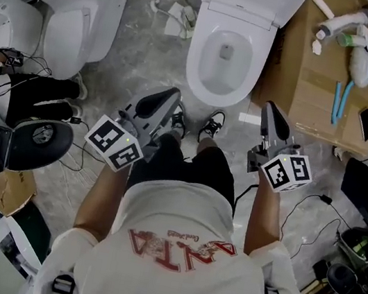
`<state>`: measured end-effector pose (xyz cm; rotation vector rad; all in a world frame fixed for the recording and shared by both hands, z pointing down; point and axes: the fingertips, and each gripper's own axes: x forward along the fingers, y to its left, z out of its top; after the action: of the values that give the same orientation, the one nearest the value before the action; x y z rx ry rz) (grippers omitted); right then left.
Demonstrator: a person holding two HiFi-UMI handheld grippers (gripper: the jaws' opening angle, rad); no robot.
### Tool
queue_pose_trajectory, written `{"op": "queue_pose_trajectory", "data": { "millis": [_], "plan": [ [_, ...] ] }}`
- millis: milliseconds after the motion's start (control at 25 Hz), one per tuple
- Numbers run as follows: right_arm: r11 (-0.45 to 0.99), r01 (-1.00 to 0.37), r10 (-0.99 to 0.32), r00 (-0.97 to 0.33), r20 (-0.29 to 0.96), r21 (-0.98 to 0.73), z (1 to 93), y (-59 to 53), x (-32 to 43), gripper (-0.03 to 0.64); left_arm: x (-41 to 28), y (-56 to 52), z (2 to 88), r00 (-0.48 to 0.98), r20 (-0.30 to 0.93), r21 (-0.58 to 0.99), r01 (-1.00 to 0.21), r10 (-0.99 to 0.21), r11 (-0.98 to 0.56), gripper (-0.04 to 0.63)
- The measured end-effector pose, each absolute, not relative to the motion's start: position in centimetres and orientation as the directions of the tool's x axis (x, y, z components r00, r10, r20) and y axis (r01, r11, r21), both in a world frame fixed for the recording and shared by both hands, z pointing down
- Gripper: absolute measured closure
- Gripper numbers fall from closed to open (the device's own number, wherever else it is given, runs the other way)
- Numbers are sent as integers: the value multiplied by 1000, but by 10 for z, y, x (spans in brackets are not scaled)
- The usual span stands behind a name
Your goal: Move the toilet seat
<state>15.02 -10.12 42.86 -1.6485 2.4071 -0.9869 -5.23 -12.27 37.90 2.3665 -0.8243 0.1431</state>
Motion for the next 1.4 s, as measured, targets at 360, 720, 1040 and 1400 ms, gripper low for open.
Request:
{"op": "queue_pose_trajectory", "data": {
  "millis": [360, 720, 1040, 1400],
  "plan": [
    [72, -821, -786, -396, 475, -566, 546, -98, 146, 545, -49, -152, 512, 823, 386, 624, -566, -416, -539, 584],
    [-113, -814, -716, -331, 615, -570, 668, -97, 141, 479, -69, -170, 635, 756, 511, 621, -653, -408, -433, 584],
    [-244, -775, -653, -314, 690, -583, 767, -83, 150, 466, -69, -153, 707, 755, 560, 650, -656, -341, -383, 584],
    [-365, -708, -603, -316, 733, -605, 849, -67, 152, 394, -86, -128, 809, 721, 655, 685, -693, -228, -223, 483]
  ]
}}
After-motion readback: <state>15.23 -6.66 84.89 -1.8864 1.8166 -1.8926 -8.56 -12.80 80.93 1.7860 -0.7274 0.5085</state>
